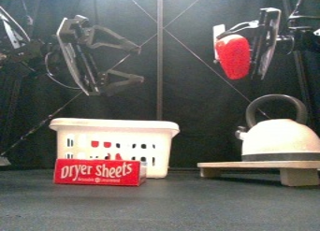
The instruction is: Drop spray bottle
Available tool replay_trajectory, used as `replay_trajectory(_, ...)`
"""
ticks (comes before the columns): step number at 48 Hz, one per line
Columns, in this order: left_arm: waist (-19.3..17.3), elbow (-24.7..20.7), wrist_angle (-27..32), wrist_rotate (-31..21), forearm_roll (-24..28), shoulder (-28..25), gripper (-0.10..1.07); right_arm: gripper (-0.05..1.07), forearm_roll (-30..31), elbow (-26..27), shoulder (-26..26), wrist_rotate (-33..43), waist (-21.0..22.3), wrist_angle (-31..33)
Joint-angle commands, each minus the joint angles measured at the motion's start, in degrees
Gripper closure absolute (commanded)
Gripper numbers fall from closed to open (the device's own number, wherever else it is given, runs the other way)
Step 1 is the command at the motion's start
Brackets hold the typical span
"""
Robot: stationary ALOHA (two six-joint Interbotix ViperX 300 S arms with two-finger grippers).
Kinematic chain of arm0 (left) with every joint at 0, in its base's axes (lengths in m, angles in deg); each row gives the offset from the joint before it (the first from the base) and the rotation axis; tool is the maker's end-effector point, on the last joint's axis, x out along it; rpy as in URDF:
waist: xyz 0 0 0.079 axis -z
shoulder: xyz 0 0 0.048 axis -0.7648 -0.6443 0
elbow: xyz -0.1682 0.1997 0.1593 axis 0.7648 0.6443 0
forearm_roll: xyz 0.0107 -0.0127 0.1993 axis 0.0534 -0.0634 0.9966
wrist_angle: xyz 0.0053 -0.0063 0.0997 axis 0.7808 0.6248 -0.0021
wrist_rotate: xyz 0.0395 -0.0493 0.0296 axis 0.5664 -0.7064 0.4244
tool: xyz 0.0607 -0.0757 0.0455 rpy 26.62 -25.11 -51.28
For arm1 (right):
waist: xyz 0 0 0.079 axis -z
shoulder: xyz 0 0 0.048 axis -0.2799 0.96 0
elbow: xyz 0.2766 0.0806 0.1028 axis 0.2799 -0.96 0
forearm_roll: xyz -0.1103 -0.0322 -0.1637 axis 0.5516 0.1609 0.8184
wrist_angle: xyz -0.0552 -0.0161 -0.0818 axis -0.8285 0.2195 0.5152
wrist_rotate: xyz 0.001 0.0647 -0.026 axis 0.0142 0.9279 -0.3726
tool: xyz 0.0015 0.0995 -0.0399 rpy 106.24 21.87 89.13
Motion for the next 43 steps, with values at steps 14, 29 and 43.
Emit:
replay_trajectory(14, 1.32, 2.02, -0.62, 0.18, -0.88, 1.93, -0.06, 0.69, -0.18, 0.88, 0.79, -0.18, -1.85, -0.18)
replay_trajectory(29, 1.76, 5.54, -0.62, 0.09, -2.55, 6.06, -0.06, 0.69, 0.44, 4.92, 4.66, -3.6, -4.48, 4.04)
replay_trajectory(43, 1.76, 5.45, -0.53, 0.09, -7.03, 5.63, -0.06, 0.69, 0.44, 12.04, 4.83, -11.25, -11.43, 23.2)
